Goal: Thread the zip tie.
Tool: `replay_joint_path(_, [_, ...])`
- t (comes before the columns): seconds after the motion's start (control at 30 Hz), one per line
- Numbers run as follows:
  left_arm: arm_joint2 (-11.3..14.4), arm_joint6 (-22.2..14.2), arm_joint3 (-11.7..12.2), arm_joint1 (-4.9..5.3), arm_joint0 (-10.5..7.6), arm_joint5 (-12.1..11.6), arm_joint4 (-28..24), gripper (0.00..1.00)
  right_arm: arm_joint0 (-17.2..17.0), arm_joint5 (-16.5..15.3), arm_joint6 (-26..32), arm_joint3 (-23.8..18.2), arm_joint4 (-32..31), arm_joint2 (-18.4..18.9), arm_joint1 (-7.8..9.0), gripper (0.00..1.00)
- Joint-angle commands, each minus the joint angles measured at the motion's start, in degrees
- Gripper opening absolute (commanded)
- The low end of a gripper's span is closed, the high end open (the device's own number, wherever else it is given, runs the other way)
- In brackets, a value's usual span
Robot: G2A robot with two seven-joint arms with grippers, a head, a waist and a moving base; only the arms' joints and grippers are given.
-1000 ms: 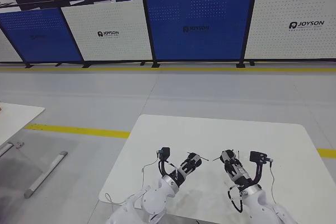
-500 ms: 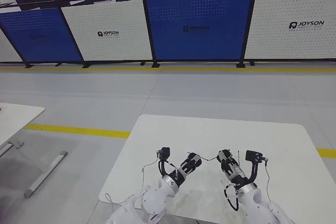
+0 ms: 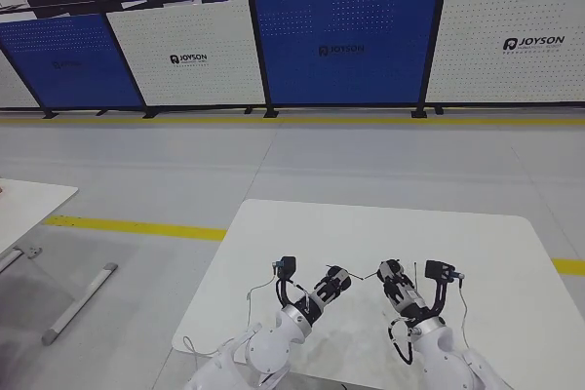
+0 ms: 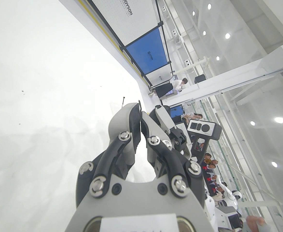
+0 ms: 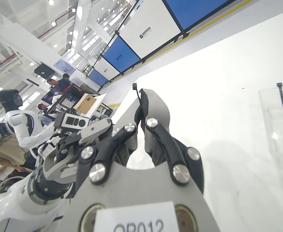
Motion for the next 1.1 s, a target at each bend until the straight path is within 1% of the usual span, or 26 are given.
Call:
replay_joint_path(0.0, [0.00, 0.00, 0.00, 0.00, 0.00, 0.00, 0.00, 0.00, -0.06, -0.02, 0.00, 0.02, 0.02, 0.03, -0.01, 0.00])
replay_joint_path(0.27, [0.00, 0.00, 0.00, 0.00, 0.00, 0.00, 0.00, 0.00, -1.15, -1.58, 0.71, -0.50, 0.57, 1.27, -0.25, 0.00])
replay_joint_path(0.8, [0.00, 0.00, 0.00, 0.00, 0.00, 0.00, 0.00, 0.00, -0.92, -0.29, 1.94, -0.53, -1.49, 1.36, -1.24, 0.00])
replay_joint_path(0.97, [0.00, 0.00, 0.00, 0.00, 0.00, 0.00, 0.00, 0.00, -0.74, -0.90, 2.86, -0.18, -0.64, 1.32, -1.58, 0.00])
replay_joint_path(1.07, [0.00, 0.00, 0.00, 0.00, 0.00, 0.00, 0.00, 0.00, -0.72, -0.43, 3.12, 0.16, -0.87, 1.39, -1.75, 0.00])
